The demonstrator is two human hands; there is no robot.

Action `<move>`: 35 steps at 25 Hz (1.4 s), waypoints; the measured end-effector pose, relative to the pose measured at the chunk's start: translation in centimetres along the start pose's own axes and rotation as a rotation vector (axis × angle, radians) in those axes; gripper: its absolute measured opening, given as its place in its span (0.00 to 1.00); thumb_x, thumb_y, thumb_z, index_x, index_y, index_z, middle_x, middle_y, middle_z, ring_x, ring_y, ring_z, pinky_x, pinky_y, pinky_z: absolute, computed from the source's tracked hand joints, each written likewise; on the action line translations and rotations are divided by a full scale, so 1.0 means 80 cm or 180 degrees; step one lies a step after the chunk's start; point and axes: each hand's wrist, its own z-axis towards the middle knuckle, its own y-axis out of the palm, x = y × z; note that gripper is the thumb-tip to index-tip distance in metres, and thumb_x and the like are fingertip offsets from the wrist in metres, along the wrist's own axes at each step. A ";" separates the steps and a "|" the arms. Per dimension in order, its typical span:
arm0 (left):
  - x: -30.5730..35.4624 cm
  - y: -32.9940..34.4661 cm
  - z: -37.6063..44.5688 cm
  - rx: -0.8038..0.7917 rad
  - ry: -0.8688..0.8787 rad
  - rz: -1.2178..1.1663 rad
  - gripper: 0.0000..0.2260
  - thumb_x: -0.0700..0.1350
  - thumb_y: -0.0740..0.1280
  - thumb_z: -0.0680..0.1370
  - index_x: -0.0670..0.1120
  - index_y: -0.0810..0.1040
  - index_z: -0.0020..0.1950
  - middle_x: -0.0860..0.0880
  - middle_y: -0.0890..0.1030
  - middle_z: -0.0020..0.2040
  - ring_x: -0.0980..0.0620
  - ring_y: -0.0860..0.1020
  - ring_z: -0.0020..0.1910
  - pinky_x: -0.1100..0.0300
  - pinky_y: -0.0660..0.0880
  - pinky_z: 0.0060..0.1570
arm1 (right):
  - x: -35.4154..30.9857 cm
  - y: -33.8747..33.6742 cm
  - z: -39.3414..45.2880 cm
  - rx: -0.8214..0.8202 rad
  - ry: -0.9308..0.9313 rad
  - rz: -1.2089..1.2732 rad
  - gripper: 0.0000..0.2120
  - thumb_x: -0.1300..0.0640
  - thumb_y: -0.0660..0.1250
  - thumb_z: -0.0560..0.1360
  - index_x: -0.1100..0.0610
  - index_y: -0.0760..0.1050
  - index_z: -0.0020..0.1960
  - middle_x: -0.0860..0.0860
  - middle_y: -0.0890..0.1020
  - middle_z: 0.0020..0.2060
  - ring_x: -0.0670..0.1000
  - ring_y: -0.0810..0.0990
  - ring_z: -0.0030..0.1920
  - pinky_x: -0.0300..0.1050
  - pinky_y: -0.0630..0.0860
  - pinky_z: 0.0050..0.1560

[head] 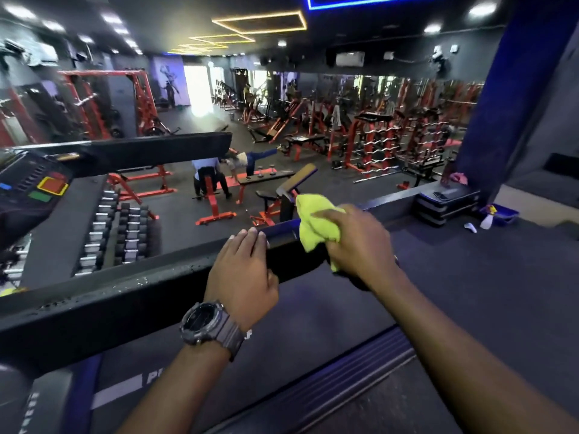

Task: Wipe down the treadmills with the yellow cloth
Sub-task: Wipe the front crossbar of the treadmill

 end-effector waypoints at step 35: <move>0.024 0.013 0.030 -0.0291 0.0370 -0.0451 0.28 0.39 0.62 0.73 0.42 0.67 0.74 0.45 0.67 0.74 0.47 0.64 0.75 0.52 0.57 0.76 | 0.002 0.179 -0.088 -0.0897 0.1909 0.6692 0.28 0.53 0.73 0.58 0.62 0.69 0.53 0.58 0.77 0.37 0.53 0.77 0.35 0.46 0.76 0.40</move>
